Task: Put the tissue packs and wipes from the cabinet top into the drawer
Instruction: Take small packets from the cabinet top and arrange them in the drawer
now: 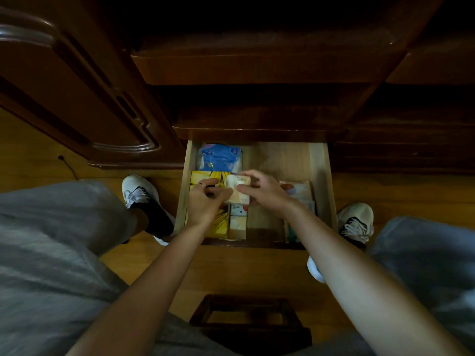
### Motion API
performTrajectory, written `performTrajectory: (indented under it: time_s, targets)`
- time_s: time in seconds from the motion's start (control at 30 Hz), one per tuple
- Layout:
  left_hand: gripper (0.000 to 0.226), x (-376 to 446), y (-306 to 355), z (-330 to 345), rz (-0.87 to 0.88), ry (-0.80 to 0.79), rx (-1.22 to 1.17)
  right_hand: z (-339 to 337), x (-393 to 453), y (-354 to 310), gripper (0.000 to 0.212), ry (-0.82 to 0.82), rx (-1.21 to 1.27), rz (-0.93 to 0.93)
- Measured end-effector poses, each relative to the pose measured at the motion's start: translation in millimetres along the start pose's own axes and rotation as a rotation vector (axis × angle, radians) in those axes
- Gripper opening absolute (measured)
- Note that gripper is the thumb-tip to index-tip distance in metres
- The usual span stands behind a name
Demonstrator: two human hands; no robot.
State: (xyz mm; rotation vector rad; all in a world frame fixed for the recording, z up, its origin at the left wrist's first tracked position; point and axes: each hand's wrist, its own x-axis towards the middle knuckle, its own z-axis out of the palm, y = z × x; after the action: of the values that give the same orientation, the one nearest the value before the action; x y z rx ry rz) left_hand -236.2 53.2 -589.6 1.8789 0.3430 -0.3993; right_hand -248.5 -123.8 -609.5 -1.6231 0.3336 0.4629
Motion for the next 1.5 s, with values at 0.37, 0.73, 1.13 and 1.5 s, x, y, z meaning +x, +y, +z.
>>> performTrajectory:
  time_s: [0.37, 0.73, 1.13, 1.5]
  targets:
    - [0.018, 14.6, -28.1, -26.9, -0.148, 0.003, 0.106, -15.6, 61.0, 52.5, 0.055, 0.528, 0.393, 0.367]
    - [0.024, 25.7, -29.1, -28.5, -0.149, -0.049, 0.143, 0.1, 107.4, 70.4, 0.038, 0.529, -0.167, 0.393]
    - [0.018, 27.8, -28.3, -23.4, -0.125, -0.092, 0.167, 8.3, 120.8, 62.7, 0.031, 0.206, -0.517, 0.156]
    - [0.021, 27.9, -31.8, -24.5, -0.148, -0.094, 0.158, 15.6, 127.3, 66.2, 0.092, 0.132, -0.543, 0.144]
